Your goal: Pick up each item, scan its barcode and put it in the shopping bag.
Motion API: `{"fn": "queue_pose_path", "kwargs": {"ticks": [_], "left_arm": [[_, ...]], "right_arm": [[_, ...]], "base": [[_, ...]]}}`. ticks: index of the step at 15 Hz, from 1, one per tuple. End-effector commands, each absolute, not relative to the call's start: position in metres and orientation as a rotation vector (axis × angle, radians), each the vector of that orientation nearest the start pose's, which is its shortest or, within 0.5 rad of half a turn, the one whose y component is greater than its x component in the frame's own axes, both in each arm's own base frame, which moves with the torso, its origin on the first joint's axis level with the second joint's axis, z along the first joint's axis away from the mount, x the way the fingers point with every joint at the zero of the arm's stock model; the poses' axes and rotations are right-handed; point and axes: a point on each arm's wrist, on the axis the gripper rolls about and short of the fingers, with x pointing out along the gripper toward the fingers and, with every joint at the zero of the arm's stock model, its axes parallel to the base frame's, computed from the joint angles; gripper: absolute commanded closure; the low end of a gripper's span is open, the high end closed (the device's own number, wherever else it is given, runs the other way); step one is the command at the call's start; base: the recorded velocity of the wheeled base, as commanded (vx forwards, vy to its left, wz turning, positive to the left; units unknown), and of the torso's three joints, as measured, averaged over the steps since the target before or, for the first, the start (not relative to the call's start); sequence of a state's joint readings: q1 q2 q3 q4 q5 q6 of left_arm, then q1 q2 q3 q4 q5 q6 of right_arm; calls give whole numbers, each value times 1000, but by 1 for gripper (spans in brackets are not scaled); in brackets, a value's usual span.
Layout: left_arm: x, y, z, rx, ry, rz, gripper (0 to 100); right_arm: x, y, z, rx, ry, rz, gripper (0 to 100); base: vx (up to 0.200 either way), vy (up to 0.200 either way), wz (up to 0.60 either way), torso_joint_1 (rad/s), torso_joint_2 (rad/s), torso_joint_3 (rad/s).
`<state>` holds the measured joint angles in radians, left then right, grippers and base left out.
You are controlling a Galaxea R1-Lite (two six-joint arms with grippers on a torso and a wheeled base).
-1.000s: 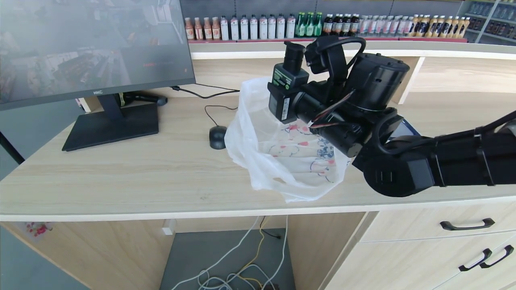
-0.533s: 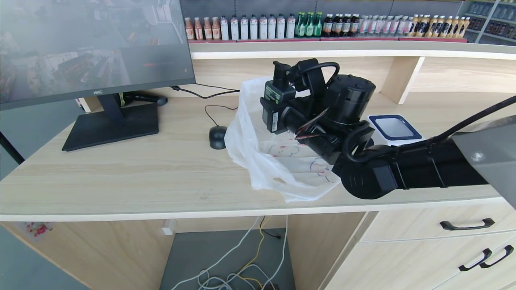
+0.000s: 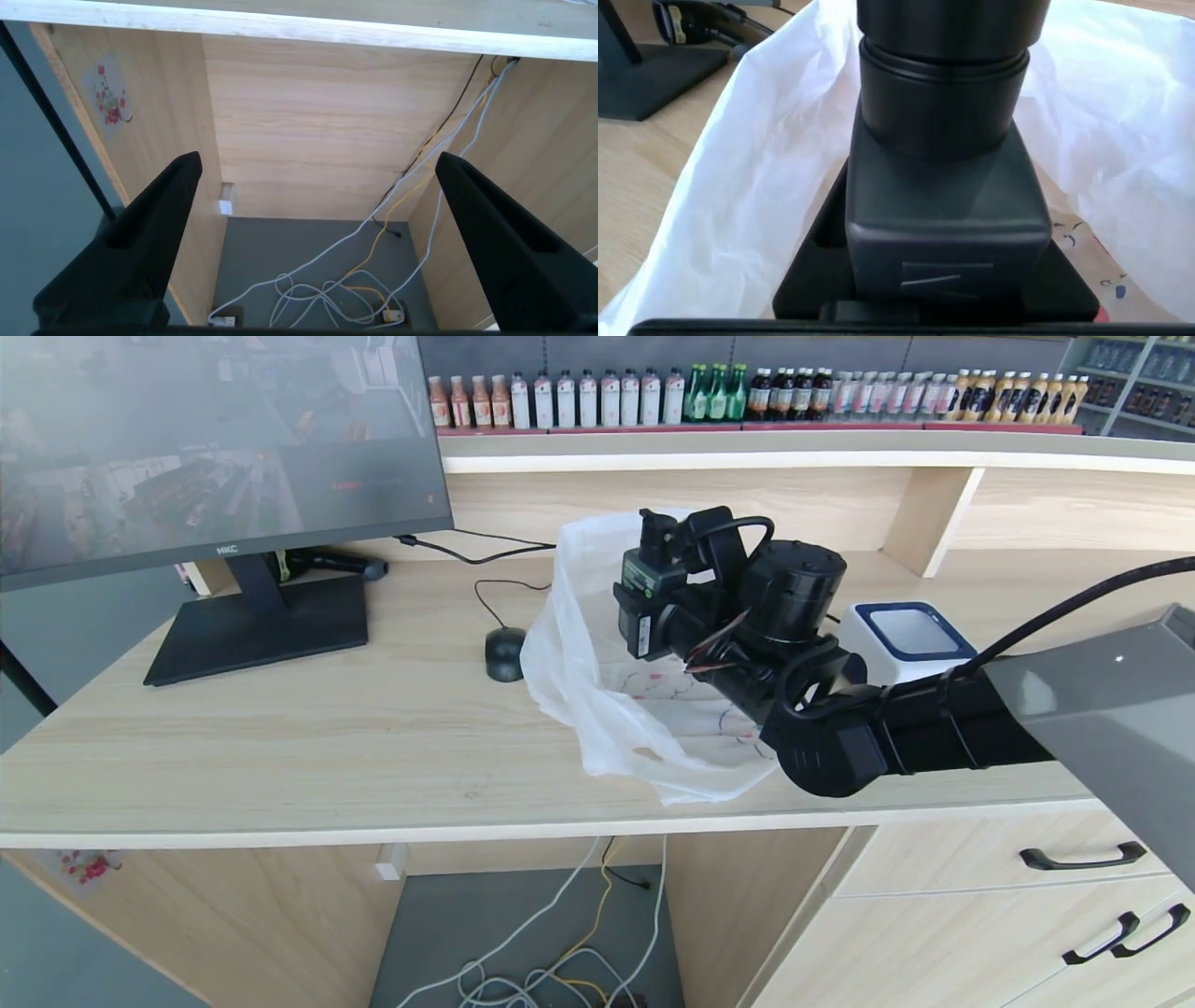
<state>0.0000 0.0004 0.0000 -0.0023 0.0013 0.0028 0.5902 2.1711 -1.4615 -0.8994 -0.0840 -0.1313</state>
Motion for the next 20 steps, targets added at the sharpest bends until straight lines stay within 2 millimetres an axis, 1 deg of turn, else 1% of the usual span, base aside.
{"fn": "queue_pose_path", "kwargs": {"ticks": [1,20], "left_arm": [[-23,0,76,3,-3,2,0],[-23,0,76,3,-3,2,0]], "right_arm": [[378,251,205,-72,-203,492,100],[385,260,178,-112,-152,536,100]], "base": [[0,0,0,0,0,0],[0,0,0,0,0,0]]}}
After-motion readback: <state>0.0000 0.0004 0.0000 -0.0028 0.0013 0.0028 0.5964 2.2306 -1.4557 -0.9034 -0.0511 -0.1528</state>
